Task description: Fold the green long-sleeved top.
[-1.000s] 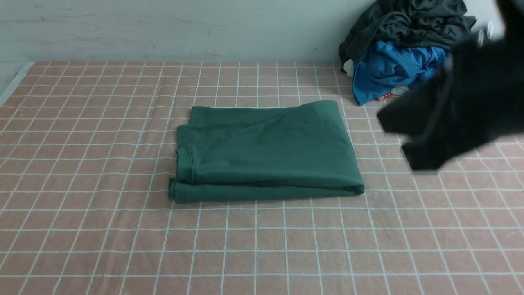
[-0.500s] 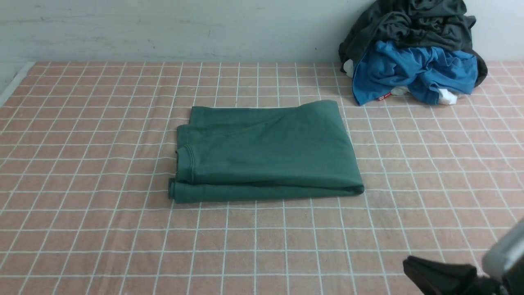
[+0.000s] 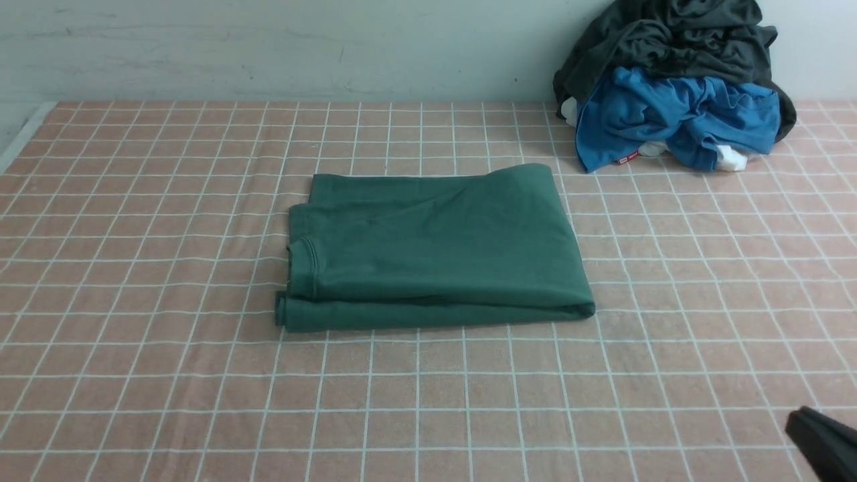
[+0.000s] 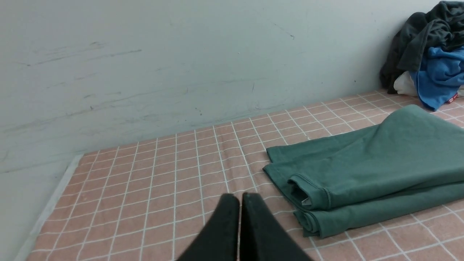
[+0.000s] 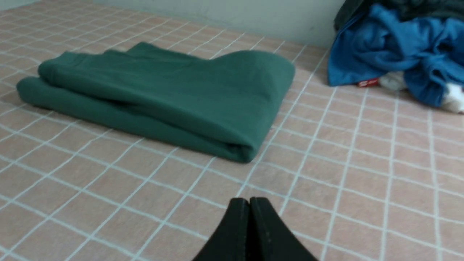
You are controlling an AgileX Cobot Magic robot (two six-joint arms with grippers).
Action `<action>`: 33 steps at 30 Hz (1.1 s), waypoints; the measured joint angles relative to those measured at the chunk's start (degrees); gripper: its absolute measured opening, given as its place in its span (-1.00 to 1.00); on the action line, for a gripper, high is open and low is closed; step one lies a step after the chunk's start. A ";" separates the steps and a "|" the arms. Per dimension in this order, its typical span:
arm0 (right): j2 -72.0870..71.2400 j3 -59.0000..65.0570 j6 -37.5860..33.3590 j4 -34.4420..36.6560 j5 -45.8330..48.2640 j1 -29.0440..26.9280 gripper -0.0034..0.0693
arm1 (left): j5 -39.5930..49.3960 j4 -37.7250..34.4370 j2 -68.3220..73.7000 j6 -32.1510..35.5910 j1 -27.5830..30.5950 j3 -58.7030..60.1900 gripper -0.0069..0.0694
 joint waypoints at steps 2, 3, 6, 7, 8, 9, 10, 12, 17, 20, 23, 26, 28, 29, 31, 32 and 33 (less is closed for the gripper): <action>-5.22 0.00 1.85 -3.12 4.31 -4.88 -0.94 | 0.00 0.00 0.00 0.00 0.00 0.00 -0.84; -7.71 0.00 3.76 -5.67 6.45 -7.66 -0.94 | 0.00 0.00 0.00 0.00 0.00 0.00 -0.84; -14.47 0.00 13.28 -16.01 13.40 -15.95 -0.94 | 0.00 0.00 0.00 0.00 0.00 0.00 -0.84; -15.27 0.00 13.94 -16.59 13.40 -16.31 -0.94 | 0.00 0.00 0.00 0.00 0.00 0.00 -0.84; -18.04 0.00 19.00 -20.04 17.31 -18.22 -0.94 | 0.00 0.00 0.00 0.00 0.00 0.00 -0.84; -19.63 0.00 20.60 -21.51 19.51 -18.92 -0.94 | 0.00 0.00 0.00 0.00 0.00 0.00 -0.84; -21.88 0.00 23.12 -23.11 23.42 -19.70 -0.94 | 0.00 0.00 0.00 0.00 0.00 0.00 -0.84; -22.85 -0.05 24.67 -24.20 25.47 -20.31 -0.94 | 0.00 0.00 0.00 0.00 0.00 0.00 -0.84; -23.23 -0.05 25.38 -24.56 25.63 -20.87 -0.94 | 0.01 0.00 -0.06 0.00 0.00 0.00 -0.84; -23.23 -0.05 25.40 -24.61 25.65 -20.87 -0.94 | 0.01 0.00 -0.11 0.00 0.00 0.00 -0.84; -23.23 -0.05 25.40 -24.61 25.65 -20.87 -0.94 | 0.01 0.00 -0.11 0.00 0.00 0.00 -0.84; -23.23 -0.05 25.40 -24.61 25.65 -20.87 -0.94 | 0.01 0.00 -0.11 0.00 0.00 0.00 -0.84; -23.23 -0.05 25.45 -24.61 25.65 -20.87 -0.94 | 0.01 0.00 -0.11 0.00 0.00 0.00 -0.84; -23.23 -0.05 25.45 -24.61 25.70 -20.87 -0.94 | 0.01 0.00 -0.11 0.00 0.00 0.00 -0.84; -23.23 -0.05 25.45 -24.68 25.70 -20.87 -0.94 | 0.01 0.00 -0.11 0.00 0.00 0.00 -0.84; -23.23 -0.05 25.45 -24.67 25.70 -20.87 -0.94 | 0.01 0.00 -0.11 0.00 0.00 0.00 -0.84; -23.23 -0.05 25.51 -24.74 25.72 -20.87 -0.94 | 0.01 0.00 -0.11 0.00 0.00 0.00 -0.84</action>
